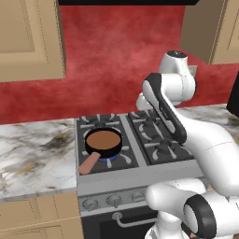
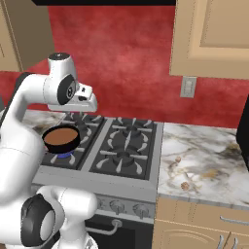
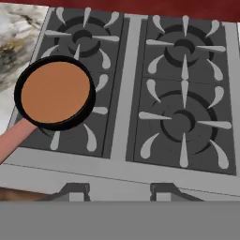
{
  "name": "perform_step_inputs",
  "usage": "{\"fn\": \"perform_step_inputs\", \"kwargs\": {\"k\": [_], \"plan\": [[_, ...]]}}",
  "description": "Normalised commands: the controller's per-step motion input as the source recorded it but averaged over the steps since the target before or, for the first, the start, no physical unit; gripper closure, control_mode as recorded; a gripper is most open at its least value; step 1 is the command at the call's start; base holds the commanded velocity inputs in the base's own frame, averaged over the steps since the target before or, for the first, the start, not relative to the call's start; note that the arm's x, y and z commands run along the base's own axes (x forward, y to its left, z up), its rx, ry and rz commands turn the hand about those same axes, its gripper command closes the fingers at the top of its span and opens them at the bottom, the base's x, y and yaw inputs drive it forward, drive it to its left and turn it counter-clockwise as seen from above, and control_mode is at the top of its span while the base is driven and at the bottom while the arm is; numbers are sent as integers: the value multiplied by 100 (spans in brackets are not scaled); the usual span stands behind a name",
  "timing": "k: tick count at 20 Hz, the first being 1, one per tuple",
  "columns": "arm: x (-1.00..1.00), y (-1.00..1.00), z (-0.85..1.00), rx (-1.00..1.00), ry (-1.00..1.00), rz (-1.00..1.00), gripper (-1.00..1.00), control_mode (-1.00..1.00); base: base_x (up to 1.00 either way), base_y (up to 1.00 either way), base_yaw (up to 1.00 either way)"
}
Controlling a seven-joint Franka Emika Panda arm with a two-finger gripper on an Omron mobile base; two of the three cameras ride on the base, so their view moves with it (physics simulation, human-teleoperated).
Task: Pick up the sugar cube(s) and place them in the saucepan with hot chocolate.
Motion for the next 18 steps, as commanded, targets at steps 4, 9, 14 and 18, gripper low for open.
{"fn": "perform_step_inputs", "kwargs": {"k": [4, 9, 14, 18], "plan": [[-8, -4, -17, 0, 9, -1, -100, -100, 0, 0, 0], [7, -70, -27, 1, 16, -12, -100, -100, 0, 0, 0], [20, -97, -42, 8, 19, -20, -100, -100, 0, 0, 0], [40, -100, -50, 4, 25, -23, -100, -100, 0, 0, 0]]}}
